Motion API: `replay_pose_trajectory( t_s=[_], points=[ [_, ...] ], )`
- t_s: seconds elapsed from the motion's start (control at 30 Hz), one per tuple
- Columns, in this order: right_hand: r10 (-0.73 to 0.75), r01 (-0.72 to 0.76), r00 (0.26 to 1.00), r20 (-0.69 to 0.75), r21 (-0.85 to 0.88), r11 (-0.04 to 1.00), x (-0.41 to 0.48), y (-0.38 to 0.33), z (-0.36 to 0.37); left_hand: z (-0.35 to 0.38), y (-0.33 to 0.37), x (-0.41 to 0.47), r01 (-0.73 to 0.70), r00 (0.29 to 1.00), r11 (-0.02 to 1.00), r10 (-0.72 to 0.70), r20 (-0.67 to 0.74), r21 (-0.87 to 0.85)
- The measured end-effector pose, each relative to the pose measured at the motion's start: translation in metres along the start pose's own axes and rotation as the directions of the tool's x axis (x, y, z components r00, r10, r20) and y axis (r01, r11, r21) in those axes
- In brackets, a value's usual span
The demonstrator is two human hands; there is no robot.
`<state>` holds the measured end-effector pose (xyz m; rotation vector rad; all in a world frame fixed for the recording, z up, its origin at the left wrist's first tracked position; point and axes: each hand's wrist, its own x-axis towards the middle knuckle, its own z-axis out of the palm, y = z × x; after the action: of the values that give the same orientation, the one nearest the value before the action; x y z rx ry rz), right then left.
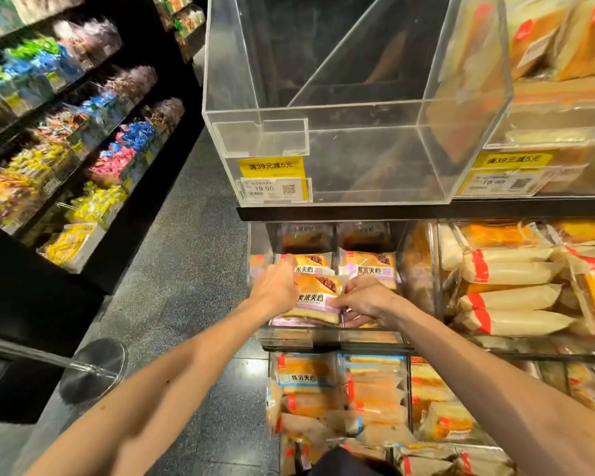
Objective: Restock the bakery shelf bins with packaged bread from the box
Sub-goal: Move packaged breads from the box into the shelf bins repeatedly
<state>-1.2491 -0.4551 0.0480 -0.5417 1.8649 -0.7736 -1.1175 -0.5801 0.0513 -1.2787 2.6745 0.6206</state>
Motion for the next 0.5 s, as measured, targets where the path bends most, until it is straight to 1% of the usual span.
replay_pose_trajectory(
  t_s=[0.07, 0.17, 0.27, 0.37, 0.5],
  points=[
    [0.043, -0.040, 0.998, 0.037, -0.077, 0.996, 0.011, 0.001, 0.007, 0.003, 0.000, 0.003, 0.017, 0.996, 0.992, -0.027, 0.079, 0.127],
    [0.095, -0.083, 0.994, 0.063, -0.175, 0.981, 0.020, -0.003, 0.017, 0.009, -0.002, 0.006, -0.005, 0.986, 0.972, -0.035, 0.163, 0.237],
    [0.121, -0.105, 0.991, 0.053, -0.240, 0.965, 0.024, -0.008, 0.024, 0.011, 0.000, 0.008, -0.026, 0.985, 0.961, -0.022, 0.169, 0.275],
    [0.133, -0.110, 0.990, 0.044, -0.342, 0.933, 0.025, -0.008, 0.028, 0.011, 0.000, 0.008, -0.054, 0.985, 0.943, -0.002, 0.170, 0.328],
    [0.096, -0.072, 0.995, 0.039, -0.415, 0.907, 0.018, -0.009, 0.027, 0.014, -0.003, 0.005, -0.093, 0.978, 0.942, 0.024, 0.209, 0.323]
  ],
)
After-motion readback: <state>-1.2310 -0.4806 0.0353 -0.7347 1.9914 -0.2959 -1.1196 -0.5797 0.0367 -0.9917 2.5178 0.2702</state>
